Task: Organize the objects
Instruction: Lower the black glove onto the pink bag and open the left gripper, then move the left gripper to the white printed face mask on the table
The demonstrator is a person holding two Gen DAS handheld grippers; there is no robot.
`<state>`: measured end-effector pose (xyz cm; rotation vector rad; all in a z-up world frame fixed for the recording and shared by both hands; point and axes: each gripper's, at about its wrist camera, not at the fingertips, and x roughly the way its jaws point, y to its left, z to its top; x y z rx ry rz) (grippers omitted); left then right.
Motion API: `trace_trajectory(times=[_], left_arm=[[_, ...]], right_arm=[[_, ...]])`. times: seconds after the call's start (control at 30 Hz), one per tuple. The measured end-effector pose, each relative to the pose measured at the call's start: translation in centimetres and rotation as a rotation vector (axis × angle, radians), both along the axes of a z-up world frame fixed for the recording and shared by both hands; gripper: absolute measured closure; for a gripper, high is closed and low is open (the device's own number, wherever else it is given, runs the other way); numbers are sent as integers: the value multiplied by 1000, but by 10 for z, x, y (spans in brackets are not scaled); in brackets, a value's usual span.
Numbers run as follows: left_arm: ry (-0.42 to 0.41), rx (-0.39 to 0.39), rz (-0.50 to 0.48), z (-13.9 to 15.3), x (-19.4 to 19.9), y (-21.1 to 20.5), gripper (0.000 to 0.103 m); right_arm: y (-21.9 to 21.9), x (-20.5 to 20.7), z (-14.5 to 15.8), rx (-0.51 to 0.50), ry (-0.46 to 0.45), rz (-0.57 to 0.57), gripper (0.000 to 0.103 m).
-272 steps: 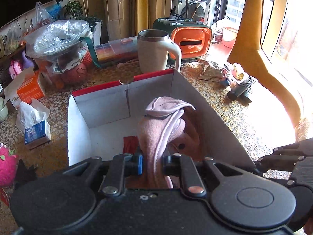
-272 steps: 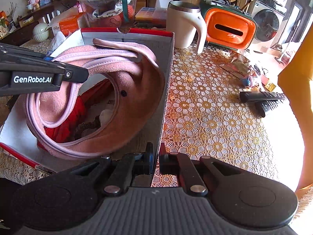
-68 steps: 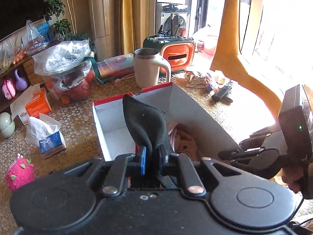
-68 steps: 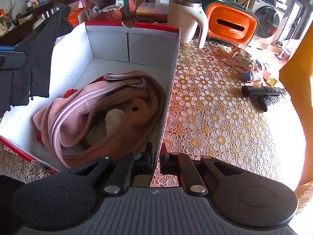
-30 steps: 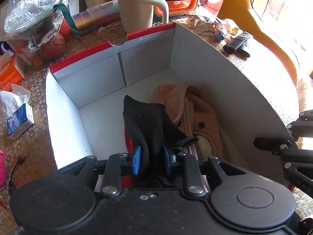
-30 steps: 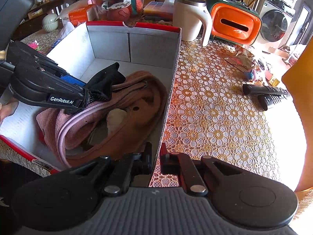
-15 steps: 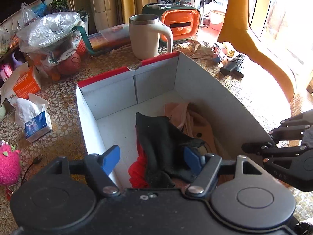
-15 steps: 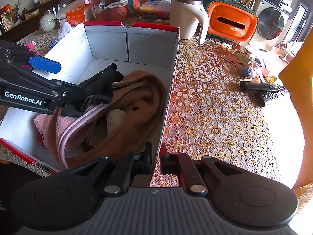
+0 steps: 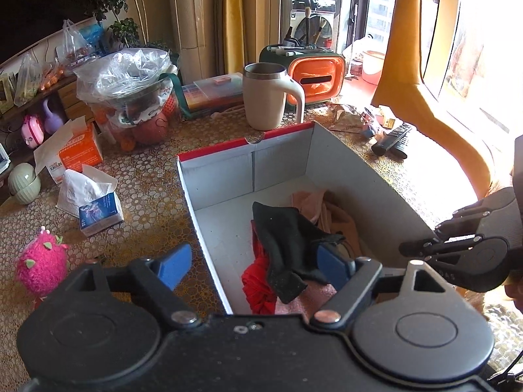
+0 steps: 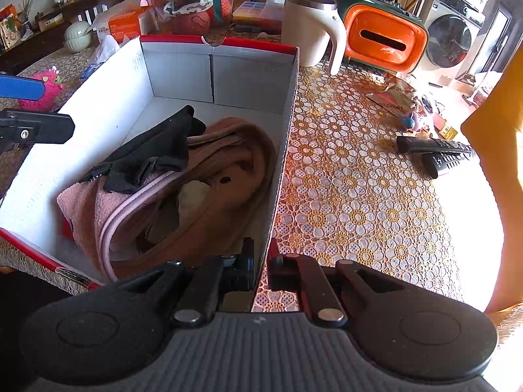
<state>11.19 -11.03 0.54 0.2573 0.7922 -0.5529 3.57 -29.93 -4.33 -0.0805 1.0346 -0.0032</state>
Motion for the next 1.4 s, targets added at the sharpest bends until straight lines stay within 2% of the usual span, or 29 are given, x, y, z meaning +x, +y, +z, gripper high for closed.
trace_trajectory(times=[0.3, 0.53, 0.9, 1.07, 1.4], left_arm=[[-29, -76, 84, 13, -14, 51, 3], [-48, -103, 170, 12, -20, 96, 1], [16, -56, 275, -42, -25, 145, 1], [39, -30, 288, -68, -29, 145, 1], [17, 57, 282, -108, -31, 130, 2]], right_arm=[[2, 0, 4, -10, 10, -8, 96], [5, -2, 5, -21, 9, -24, 96], [9, -4, 5, -34, 8, -35, 97], [11, -5, 5, -34, 10, -34, 96], [12, -8, 3, -31, 4, -46, 96]])
